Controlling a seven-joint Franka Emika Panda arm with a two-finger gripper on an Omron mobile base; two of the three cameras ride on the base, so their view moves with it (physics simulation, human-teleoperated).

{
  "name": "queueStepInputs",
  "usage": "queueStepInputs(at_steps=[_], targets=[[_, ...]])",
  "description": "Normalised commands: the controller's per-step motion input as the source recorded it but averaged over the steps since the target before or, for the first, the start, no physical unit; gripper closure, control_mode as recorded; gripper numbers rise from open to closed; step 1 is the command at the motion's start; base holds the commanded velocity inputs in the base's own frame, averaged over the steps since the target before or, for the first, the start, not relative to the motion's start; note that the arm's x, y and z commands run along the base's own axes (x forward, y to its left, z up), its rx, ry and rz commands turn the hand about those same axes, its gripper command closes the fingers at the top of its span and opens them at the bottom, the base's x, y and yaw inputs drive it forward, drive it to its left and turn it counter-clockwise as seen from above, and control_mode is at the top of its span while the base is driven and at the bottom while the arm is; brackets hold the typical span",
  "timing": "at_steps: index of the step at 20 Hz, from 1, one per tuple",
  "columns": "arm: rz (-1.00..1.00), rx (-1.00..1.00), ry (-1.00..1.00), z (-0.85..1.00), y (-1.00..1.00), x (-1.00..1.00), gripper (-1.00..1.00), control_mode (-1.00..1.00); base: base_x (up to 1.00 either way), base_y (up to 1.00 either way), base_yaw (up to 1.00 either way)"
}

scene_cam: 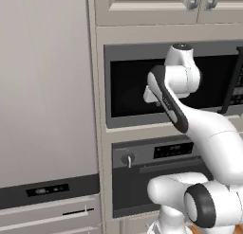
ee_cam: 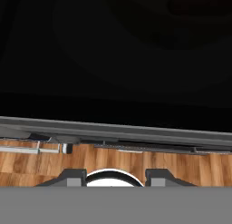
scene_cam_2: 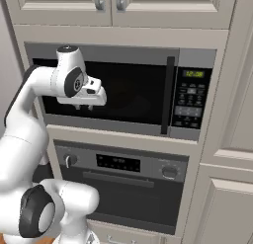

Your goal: The microwave is finished heating the fish and lemon wedge. Take the bowl containing the food and place it on the dining counter.

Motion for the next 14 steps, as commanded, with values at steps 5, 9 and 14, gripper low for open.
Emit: queueStepInputs(at_steps=[5, 9, 14], targets=[[0.0, -0.01, -0.04, -0.04, 0.0, -0.46, -1.0, -1.0, 0.0, 0.0, 0.0], [0.0, -0.01, -0.21, -0.07, 0.0, -0.67, -1.0, -1.0, 0.0, 0.0, 0.0], [0.0, 0.0, -0.23, -0.01, 0.0, -0.73, -1.0, -1.0, 0.0, 0.0, 0.0]])
